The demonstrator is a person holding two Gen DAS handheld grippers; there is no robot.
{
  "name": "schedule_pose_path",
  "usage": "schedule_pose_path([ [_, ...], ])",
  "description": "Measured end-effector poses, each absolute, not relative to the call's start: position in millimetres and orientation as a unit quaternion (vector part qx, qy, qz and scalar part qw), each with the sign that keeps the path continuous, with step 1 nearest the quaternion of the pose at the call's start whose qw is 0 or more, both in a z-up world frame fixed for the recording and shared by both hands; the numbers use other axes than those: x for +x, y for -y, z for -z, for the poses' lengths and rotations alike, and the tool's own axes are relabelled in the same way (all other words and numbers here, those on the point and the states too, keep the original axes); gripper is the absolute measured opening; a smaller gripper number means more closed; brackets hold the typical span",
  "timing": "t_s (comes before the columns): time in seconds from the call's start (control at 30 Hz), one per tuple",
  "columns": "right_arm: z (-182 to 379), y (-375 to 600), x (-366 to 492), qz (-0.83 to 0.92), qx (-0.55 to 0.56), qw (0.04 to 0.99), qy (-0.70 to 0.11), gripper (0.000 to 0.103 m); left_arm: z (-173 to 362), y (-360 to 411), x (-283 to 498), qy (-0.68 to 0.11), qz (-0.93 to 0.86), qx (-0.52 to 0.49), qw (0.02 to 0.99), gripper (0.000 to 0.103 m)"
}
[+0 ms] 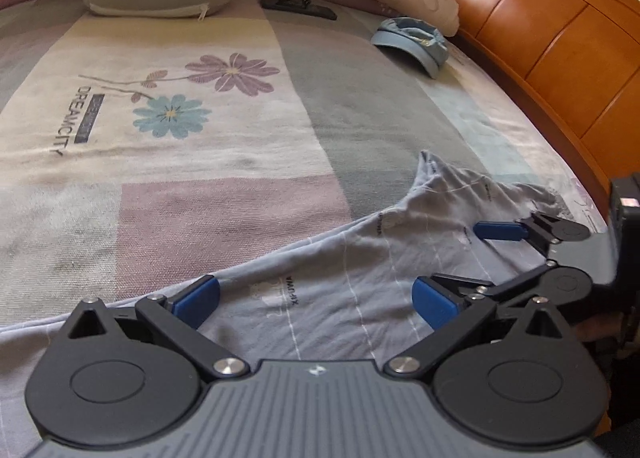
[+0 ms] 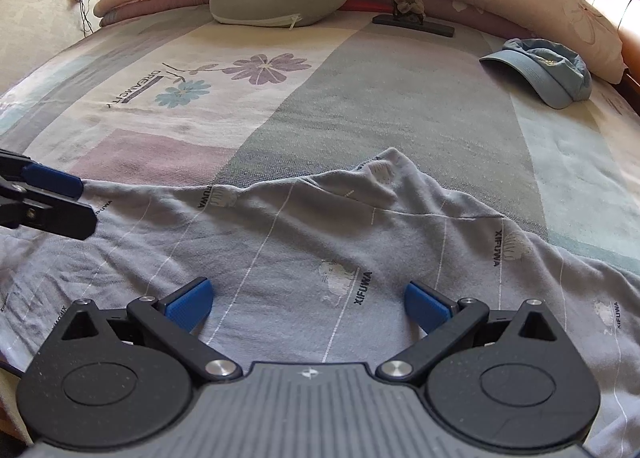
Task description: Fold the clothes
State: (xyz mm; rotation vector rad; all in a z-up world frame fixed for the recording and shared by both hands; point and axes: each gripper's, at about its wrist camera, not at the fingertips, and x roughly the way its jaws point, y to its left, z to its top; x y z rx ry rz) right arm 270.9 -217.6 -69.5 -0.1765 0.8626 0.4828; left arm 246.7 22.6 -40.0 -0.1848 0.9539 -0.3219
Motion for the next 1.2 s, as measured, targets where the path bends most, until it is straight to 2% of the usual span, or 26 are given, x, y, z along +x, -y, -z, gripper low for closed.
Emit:
schedule_pose_path([
  [0.23, 64, 225, 261, -0.248, -0.085, 0.881, -0.394, 0.103, 33, -23, 212, -0.483, 0.141, -0.020, 0.864, 0.102],
  [0.43, 59, 231, 234, -0.290, -0.114, 0.864, -0.397, 0.103, 55, -37, 192, -0.511, 0.119, -0.015, 0.851, 0.101],
  [0.5, 67, 229, 226, -0.293, -0.135, 0.858, -0.400, 0.103, 55, -39, 186, -0.498, 0.123, -0.013, 0.859, 0.102],
  [0.77, 58, 213, 216, -0.305, -0.118, 0.858, -0.396, 0.103, 55, -68, 174, -0.489, 0.085, -0.052, 0.867, 0.102],
  [0.93, 60, 199, 215, -0.293, -0.130, 0.854, -0.410, 0.103, 43, -92, 159, -0.453, 0.057, -0.112, 0.883, 0.102],
  [1.2, 42, 163, 224, -0.305, -0.096, 0.859, -0.401, 0.103, 54, -149, 134, -0.424, 0.003, -0.181, 0.888, 0.102],
])
